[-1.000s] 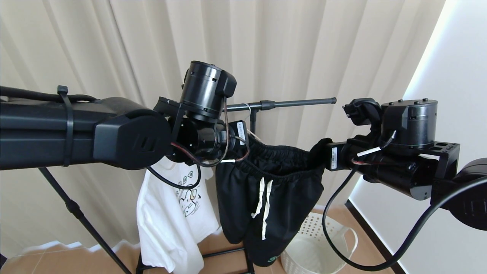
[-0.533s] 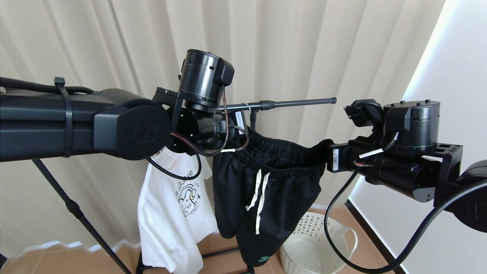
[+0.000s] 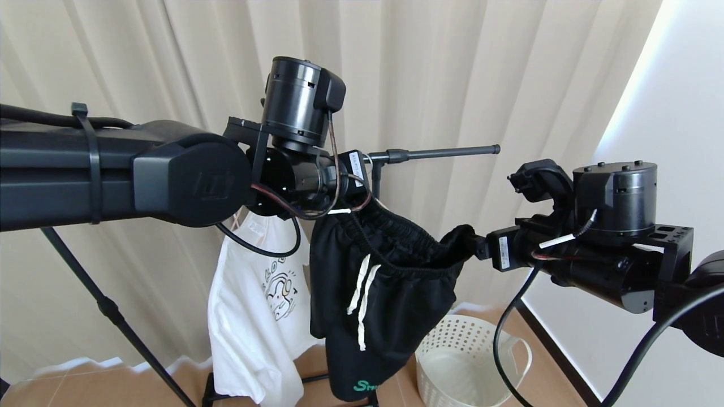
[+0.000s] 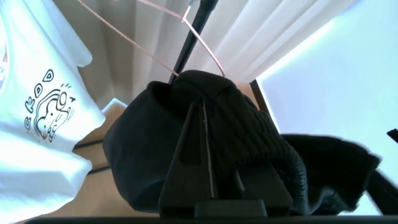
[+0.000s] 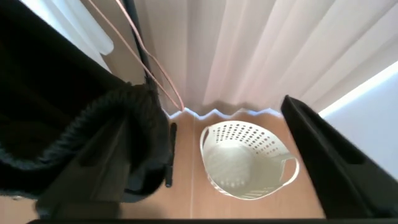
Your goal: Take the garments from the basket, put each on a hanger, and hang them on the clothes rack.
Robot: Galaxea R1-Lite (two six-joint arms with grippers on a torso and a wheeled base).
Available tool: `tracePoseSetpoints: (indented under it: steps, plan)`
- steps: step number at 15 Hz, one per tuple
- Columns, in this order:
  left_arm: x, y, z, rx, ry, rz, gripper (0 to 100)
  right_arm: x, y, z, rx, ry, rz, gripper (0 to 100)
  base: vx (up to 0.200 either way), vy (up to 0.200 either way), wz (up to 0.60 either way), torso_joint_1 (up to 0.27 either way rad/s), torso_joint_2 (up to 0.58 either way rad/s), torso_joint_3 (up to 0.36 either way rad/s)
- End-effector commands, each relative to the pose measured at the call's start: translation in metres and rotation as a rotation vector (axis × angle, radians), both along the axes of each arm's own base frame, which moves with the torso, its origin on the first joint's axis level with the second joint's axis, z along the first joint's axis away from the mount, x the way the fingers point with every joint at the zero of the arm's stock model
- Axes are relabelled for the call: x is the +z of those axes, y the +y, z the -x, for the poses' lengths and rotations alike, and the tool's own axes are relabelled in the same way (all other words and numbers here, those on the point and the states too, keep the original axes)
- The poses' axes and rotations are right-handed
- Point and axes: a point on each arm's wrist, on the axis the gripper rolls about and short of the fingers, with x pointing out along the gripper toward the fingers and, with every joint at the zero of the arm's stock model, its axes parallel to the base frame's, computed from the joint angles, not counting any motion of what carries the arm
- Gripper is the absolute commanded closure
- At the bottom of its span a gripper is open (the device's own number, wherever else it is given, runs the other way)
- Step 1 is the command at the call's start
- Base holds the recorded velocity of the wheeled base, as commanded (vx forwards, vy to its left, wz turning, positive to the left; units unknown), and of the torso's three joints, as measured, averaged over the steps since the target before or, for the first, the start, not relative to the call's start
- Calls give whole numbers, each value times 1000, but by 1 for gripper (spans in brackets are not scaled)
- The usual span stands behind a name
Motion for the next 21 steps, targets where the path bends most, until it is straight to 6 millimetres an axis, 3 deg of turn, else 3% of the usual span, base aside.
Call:
tracePoseSetpoints:
  steps: [1, 4, 10, 16, 19, 21]
  plan:
    - [5, 1, -2, 6, -13, 10, 100, -2, -5, 4, -2, 7, 13, 0, 0, 0, 0, 0, 0, 0]
    - [17, 3, -6, 17, -49, 39, 100, -15, -20, 13, 69, 42, 105, 0, 0, 0, 0, 0, 0, 0]
    - [17, -5, -13, 36, -65, 38, 100, -18, -26, 40, 375, 74, 34, 0, 0, 0, 0, 0, 0, 0]
    - [13, -9, -14, 46, -66, 21, 100, -19, -26, 44, 511, 39, -47, 0, 0, 0, 0, 0, 0, 0]
    - [7, -16, -8, 28, -51, 9, 100, -19, -22, 38, 517, 20, -79, 0, 0, 0, 0, 0, 0, 0]
    - [6, -22, -3, 9, -48, 6, 100, -17, -13, 30, 489, 7, -188, 0, 0, 0, 0, 0, 0, 0]
